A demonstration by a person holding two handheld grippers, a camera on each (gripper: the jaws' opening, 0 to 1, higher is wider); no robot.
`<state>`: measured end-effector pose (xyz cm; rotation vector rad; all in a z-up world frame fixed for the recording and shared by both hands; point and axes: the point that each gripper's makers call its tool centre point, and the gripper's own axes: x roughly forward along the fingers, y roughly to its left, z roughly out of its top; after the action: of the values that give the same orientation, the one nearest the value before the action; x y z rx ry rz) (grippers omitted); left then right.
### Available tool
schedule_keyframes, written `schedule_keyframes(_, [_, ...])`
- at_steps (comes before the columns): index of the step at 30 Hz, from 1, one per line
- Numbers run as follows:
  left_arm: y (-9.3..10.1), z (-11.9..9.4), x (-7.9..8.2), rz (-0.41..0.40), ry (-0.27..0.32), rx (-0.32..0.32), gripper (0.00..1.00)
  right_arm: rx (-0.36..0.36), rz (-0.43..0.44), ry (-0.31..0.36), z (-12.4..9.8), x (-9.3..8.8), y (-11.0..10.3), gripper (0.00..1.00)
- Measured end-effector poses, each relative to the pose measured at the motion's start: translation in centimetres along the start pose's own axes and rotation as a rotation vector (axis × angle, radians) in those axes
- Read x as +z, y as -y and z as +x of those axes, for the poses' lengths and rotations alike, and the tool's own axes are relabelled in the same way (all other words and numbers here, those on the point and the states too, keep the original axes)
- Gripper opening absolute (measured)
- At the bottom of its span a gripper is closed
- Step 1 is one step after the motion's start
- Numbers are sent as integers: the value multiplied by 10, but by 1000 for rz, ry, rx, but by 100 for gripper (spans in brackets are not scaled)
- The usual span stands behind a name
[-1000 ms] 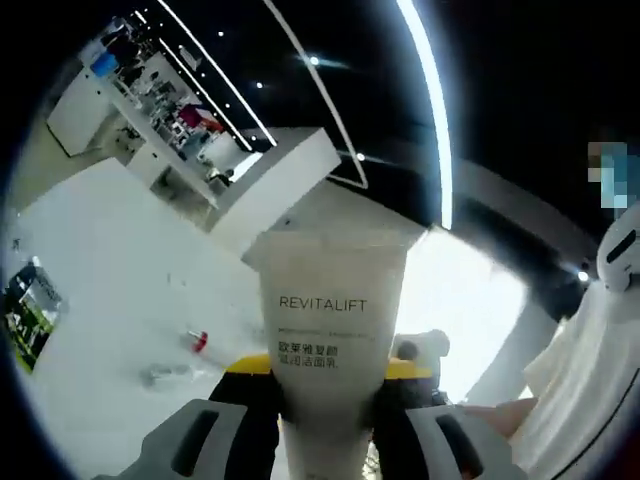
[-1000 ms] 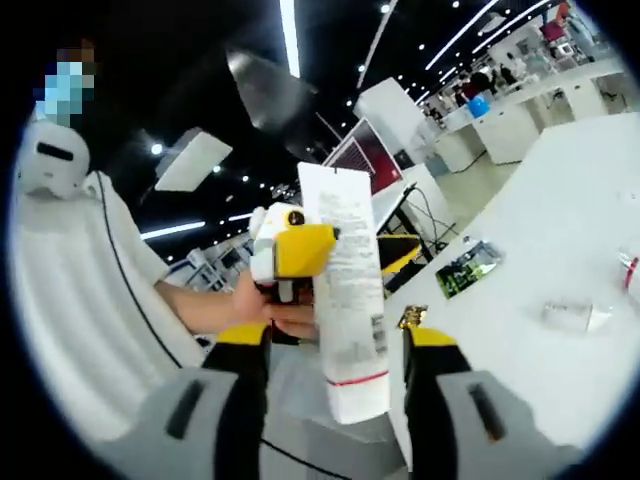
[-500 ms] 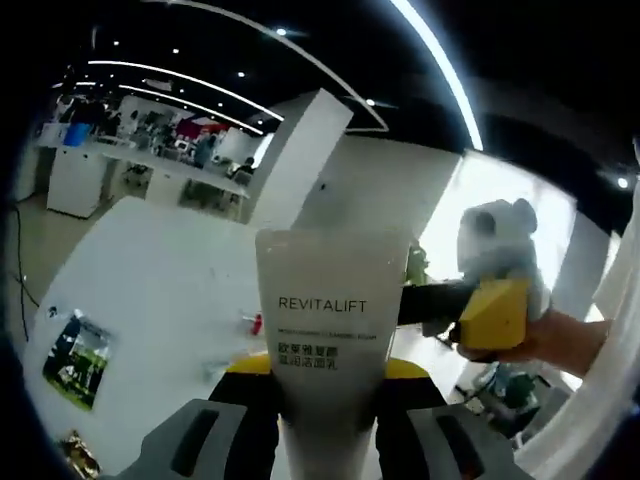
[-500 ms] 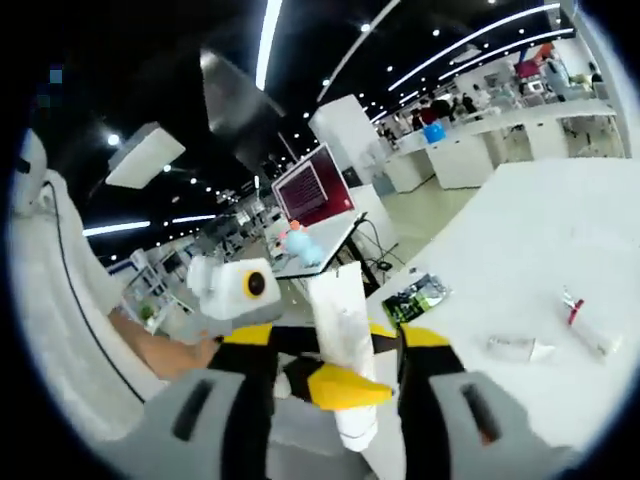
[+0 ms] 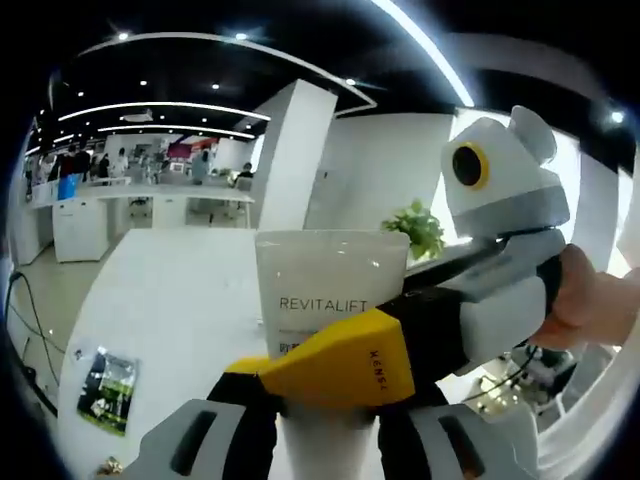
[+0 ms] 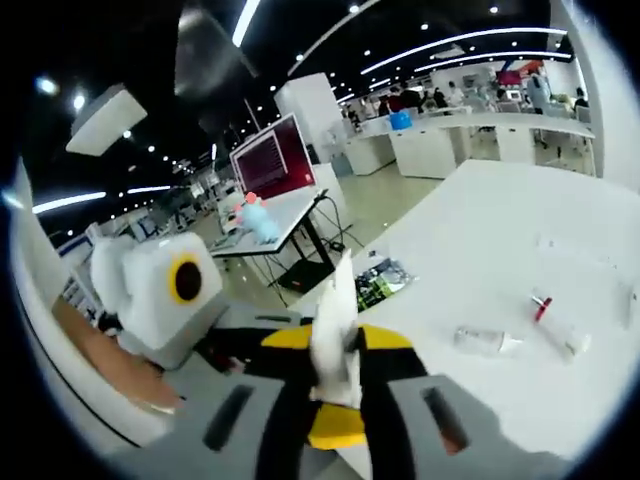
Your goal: Arrange the skincare products in the storage area until every visible bottle or jar stands upright without overlapping.
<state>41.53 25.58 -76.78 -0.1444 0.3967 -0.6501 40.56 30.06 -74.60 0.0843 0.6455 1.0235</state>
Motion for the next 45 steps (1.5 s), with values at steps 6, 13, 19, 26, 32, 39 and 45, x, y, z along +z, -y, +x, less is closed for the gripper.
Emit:
schedule_keyframes(6, [7,1,3,37,22,-32,39,24,-52,3,-10,1,5,10])
schedule_keyframes(13, [20,-7,9,22,60,-196,37,67,-144,6,-20,1,2,10])
schedule_keyframes(19, [10,-20,0,28,31,-233,41,83,-244,0,-22,-7,6,11])
schedule_keyframes(26, [-5,-27,-18,45,-28,-197,36,141,-334,-35,-10,-34,13,10])
schedule_keyframes(32, [-10,-33,-18,48,-31,-180,36,177,-398,-52,1,-56,21,11])
schedule_keyframes(39, [-13,-34,-16,35,-28,-176,36,235,-471,-35,14,-75,23,11])
schedule_keyframes(45, [-9,-34,-14,31,-23,-197,36,275,-466,-27,18,-84,25,11])
